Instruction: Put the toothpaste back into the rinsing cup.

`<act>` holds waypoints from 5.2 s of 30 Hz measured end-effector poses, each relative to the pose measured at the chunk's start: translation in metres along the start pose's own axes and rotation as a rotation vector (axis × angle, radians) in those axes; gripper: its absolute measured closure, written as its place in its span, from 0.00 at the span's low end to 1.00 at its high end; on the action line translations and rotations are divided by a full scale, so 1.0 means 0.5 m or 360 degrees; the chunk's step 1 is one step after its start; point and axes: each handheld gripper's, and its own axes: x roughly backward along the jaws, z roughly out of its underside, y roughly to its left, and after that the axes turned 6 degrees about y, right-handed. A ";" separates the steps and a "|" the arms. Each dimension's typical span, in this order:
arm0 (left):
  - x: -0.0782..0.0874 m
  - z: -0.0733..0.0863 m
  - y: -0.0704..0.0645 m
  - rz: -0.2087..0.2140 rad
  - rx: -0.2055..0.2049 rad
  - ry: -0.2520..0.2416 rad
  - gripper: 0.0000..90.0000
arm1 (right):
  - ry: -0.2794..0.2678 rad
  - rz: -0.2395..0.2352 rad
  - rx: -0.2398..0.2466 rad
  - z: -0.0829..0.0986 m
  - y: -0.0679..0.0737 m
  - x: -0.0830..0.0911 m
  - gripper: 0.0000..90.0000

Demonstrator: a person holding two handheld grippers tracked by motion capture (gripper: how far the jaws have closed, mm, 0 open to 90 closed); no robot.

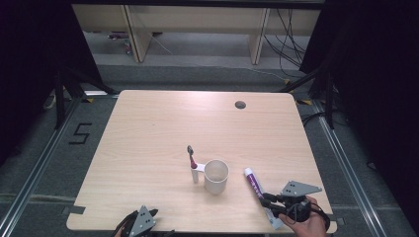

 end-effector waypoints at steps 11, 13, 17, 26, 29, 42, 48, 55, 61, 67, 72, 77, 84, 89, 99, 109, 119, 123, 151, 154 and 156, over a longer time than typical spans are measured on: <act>-0.002 0.001 -0.001 0.0005 0.0010 -0.0018 0.20 | 0.0090 0.0082 0.0028 -0.014 -0.009 -0.013 0.78; -0.002 0.001 -0.001 0.0003 0.0008 -0.0014 0.20 | 0.0127 0.0101 0.0024 -0.014 -0.005 -0.016 0.80; -0.001 0.001 -0.001 0.0003 0.0006 -0.0011 0.20 | 0.0134 0.0098 0.0074 -0.015 -0.001 -0.010 0.94; -0.002 0.002 -0.004 0.0018 0.0036 -0.0040 0.20 | 0.0200 -0.0010 0.0091 0.003 0.025 -0.009 1.00; -0.002 0.002 -0.004 0.0018 0.0037 -0.0041 0.20 | 0.0178 -0.0007 0.0145 0.010 0.022 -0.013 1.00; 0.000 0.002 0.000 -0.0001 0.0004 -0.0009 0.20 | 0.0312 0.0007 0.0115 0.035 0.022 -0.016 1.00; 0.000 0.003 -0.001 -0.0002 0.0004 -0.0011 0.20 | 0.0300 0.0013 0.0185 0.042 0.017 -0.018 1.00; -0.001 0.003 -0.001 0.0000 0.0003 -0.0008 0.20 | 0.0320 0.0070 0.0134 0.051 0.004 -0.005 1.00; -0.001 0.002 0.000 0.0003 -0.0002 -0.0001 0.20 | 0.0337 0.0123 0.0115 0.057 -0.022 0.004 1.00; -0.004 0.003 -0.003 0.0022 0.0019 -0.0022 0.20 | 0.0325 0.0180 0.0063 0.059 -0.043 0.008 1.00; -0.003 0.003 -0.003 0.0015 0.0024 -0.0017 0.20 | 0.0347 0.0234 0.0003 0.057 -0.064 0.005 1.00; -0.006 0.003 -0.005 0.0020 0.0041 -0.0032 0.20 | 0.0378 0.0255 -0.0114 0.048 -0.080 0.002 1.00; -0.004 0.003 -0.003 0.0010 0.0029 -0.0013 0.20 | 0.0321 0.0328 -0.0065 0.032 -0.129 -0.013 1.00; -0.004 0.004 -0.001 0.0006 0.0026 -0.0005 0.20 | 0.0353 0.0360 -0.0053 0.006 -0.159 -0.016 1.00; -0.003 0.004 -0.001 0.0004 0.0016 0.0004 0.20 | 0.0348 0.0395 -0.0173 -0.028 -0.207 -0.042 1.00; -0.006 0.003 -0.005 0.0023 0.0038 -0.0031 0.20 | 0.0370 0.0407 -0.0252 -0.067 -0.242 -0.069 1.00; -0.005 0.003 -0.005 0.0025 0.0022 -0.0020 0.20 | 0.0370 0.0412 -0.0244 -0.115 -0.248 -0.107 1.00; -0.006 0.003 -0.005 0.0031 0.0035 -0.0042 0.20 | 0.0368 0.0410 -0.0266 -0.129 -0.252 -0.121 1.00; -0.001 0.002 -0.001 0.0015 0.0007 -0.0002 0.20 | 0.0180 0.0314 -0.0653 -0.160 -0.183 -0.119 0.36; 0.000 0.002 -0.002 0.0015 0.0004 0.0001 0.20 | 0.0239 0.0351 -0.0659 -0.162 -0.181 -0.129 0.35; -0.001 0.002 -0.002 0.0015 0.0006 -0.0004 0.20 | 0.0315 0.0356 -0.0613 -0.162 -0.185 -0.133 0.34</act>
